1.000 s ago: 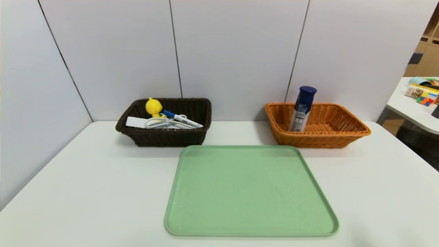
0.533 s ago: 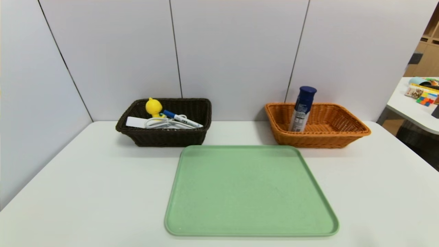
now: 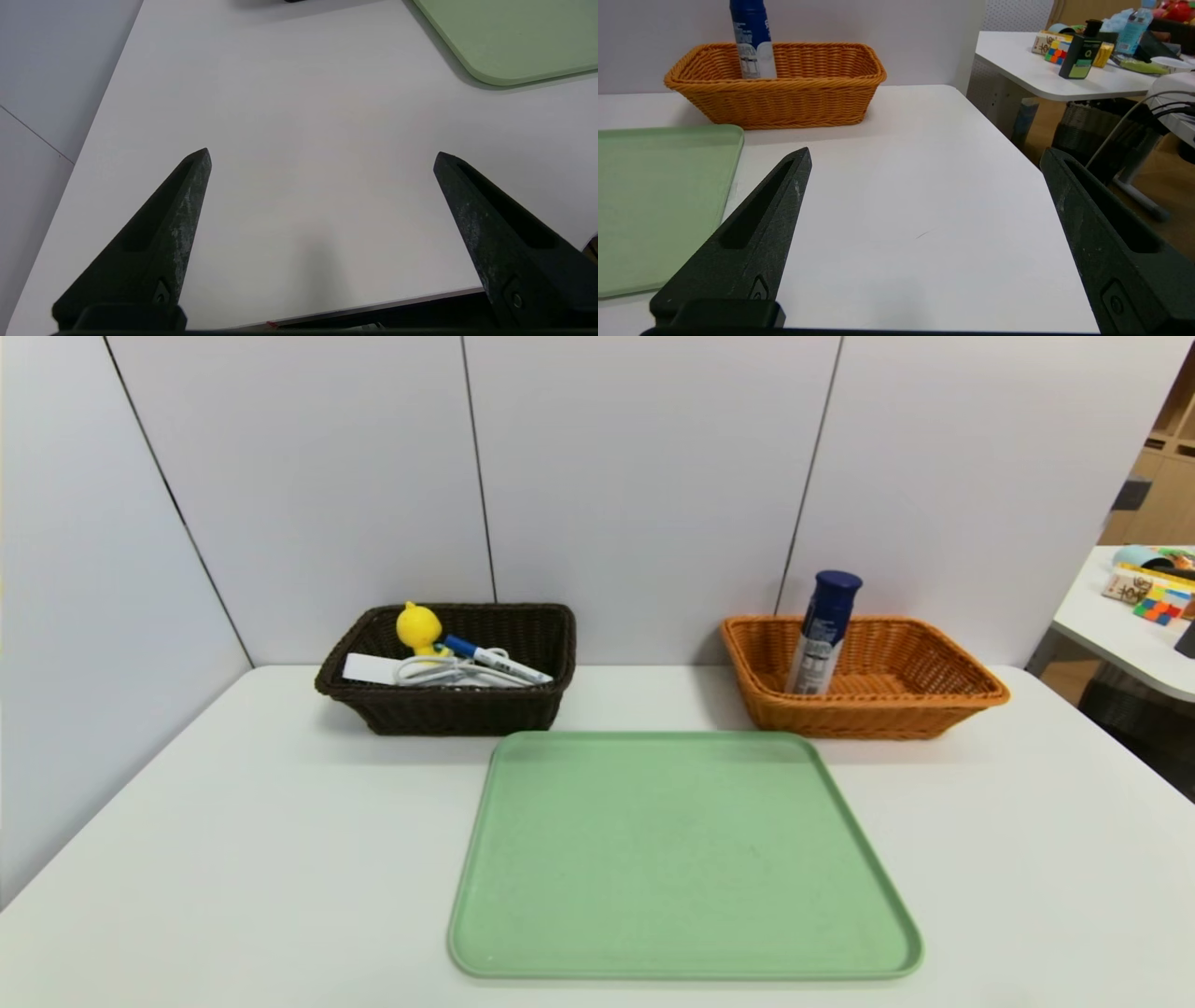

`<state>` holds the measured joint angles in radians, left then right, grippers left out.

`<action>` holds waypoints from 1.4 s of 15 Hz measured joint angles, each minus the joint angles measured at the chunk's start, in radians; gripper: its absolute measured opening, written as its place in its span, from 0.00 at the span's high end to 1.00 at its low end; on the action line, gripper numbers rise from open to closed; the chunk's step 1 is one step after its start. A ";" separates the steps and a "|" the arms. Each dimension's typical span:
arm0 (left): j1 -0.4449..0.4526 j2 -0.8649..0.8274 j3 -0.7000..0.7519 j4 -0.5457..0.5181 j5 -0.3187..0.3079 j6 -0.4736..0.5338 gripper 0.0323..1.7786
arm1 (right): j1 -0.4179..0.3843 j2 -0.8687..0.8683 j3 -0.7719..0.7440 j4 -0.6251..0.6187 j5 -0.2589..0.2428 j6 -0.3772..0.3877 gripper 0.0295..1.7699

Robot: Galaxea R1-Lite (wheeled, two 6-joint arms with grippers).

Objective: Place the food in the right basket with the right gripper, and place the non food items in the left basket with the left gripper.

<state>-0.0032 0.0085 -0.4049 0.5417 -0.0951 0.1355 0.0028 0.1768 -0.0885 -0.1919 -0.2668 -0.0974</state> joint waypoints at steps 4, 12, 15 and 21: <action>0.000 -0.007 0.034 -0.011 0.001 0.009 0.05 | -0.004 -0.125 0.006 0.178 0.076 -0.004 0.04; 0.000 -0.008 0.147 -0.129 -0.031 0.008 0.05 | -0.004 -0.179 0.042 0.198 0.179 -0.038 0.04; 0.000 -0.008 0.195 -0.202 -0.031 0.011 0.05 | -0.004 -0.179 0.043 0.202 0.190 -0.040 0.04; 0.000 -0.008 0.258 -0.287 -0.026 0.001 0.05 | -0.004 -0.179 0.045 0.208 0.230 -0.051 0.04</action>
<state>-0.0032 0.0009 -0.1472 0.2549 -0.1211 0.1370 -0.0017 -0.0017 -0.0432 0.0157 -0.0364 -0.1481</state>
